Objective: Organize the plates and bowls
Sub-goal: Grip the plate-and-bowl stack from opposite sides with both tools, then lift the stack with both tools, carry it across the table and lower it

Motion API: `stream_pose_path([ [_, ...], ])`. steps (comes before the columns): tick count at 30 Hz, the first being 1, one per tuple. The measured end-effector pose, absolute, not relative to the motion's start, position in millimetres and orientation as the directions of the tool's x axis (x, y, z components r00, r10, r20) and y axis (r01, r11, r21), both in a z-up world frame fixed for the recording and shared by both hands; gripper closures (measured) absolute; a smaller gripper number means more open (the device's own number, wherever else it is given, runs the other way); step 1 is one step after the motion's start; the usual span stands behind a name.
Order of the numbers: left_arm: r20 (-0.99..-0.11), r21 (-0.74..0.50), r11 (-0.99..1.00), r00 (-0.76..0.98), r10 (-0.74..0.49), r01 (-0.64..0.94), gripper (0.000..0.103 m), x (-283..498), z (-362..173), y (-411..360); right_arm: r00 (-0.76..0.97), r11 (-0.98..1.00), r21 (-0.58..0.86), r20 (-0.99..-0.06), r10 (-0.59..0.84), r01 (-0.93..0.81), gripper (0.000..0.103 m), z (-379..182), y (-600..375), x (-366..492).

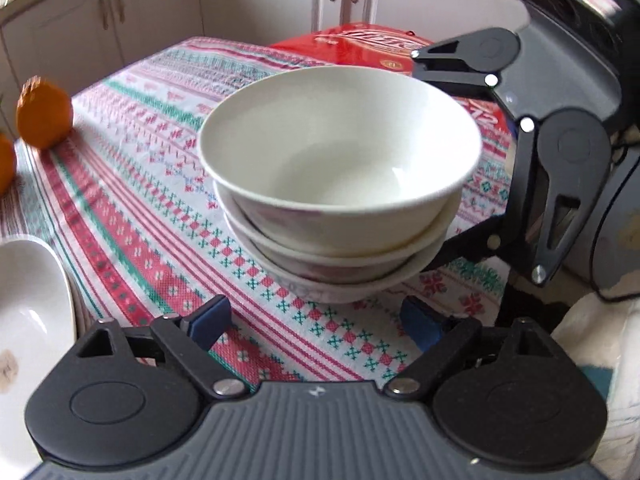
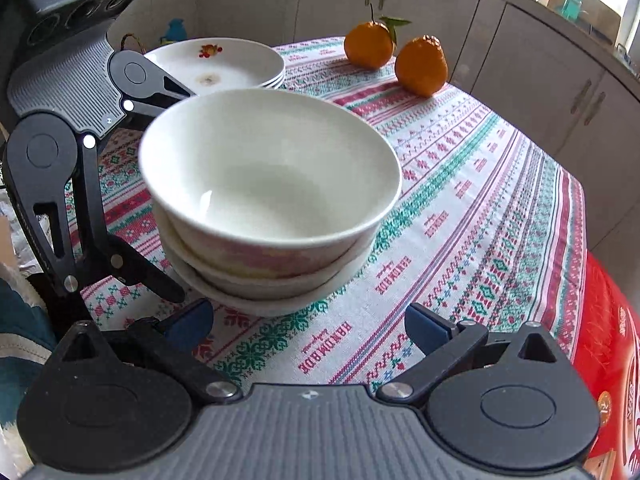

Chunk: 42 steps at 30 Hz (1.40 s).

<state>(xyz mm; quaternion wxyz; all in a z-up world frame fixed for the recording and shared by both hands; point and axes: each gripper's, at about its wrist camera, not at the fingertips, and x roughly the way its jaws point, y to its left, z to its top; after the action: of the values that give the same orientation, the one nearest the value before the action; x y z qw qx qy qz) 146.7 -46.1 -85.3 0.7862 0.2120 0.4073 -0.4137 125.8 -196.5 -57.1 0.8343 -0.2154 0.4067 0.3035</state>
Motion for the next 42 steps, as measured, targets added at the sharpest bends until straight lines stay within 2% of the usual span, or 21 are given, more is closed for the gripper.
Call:
stream_pose_path([
  [1,-0.815,0.008,0.560,0.330,-0.476,0.828,0.008,146,-86,-47,0.483,0.724,-0.111,-0.811,0.330,-0.681,0.000,-58,-197,126],
  [3,-0.823,-0.004,0.557,0.314,-0.474,0.831,0.000,147,-88,-48,0.481,0.725,-0.110,-0.813,0.328,-0.680,0.000,-60,-198,126],
  [12,-0.786,0.002,0.566,0.351,-0.509,0.825,0.000,138,-93,-39,0.475,0.729,-0.094,-0.813,0.337,-0.678,0.000,-64,-202,123],
  [17,-0.794,0.019,0.598,0.375,-0.479,0.802,0.001,135,-89,-34,0.479,0.715,-0.102,-0.806,0.348,-0.692,0.000,-62,-201,122],
  [22,-0.759,-0.016,0.536,0.339,-0.556,0.844,0.001,135,-76,-27,0.483,0.682,-0.124,-0.796,0.365,-0.721,0.000,-56,-199,123],
  [32,-0.759,0.028,0.456,0.316,-0.569,0.889,0.001,143,-68,-36,0.436,0.587,-0.139,-0.806,0.401,-0.797,0.000,-49,-194,133],
  [38,-0.762,0.011,0.416,0.277,-0.585,0.909,0.009,152,-69,-37,0.394,0.512,-0.143,-0.815,0.425,-0.847,0.002,-45,-188,137],
  [42,-0.765,0.010,0.394,0.261,-0.589,0.919,0.009,157,-68,-40,0.377,0.489,-0.142,-0.823,0.425,-0.861,0.005,-45,-185,144],
])
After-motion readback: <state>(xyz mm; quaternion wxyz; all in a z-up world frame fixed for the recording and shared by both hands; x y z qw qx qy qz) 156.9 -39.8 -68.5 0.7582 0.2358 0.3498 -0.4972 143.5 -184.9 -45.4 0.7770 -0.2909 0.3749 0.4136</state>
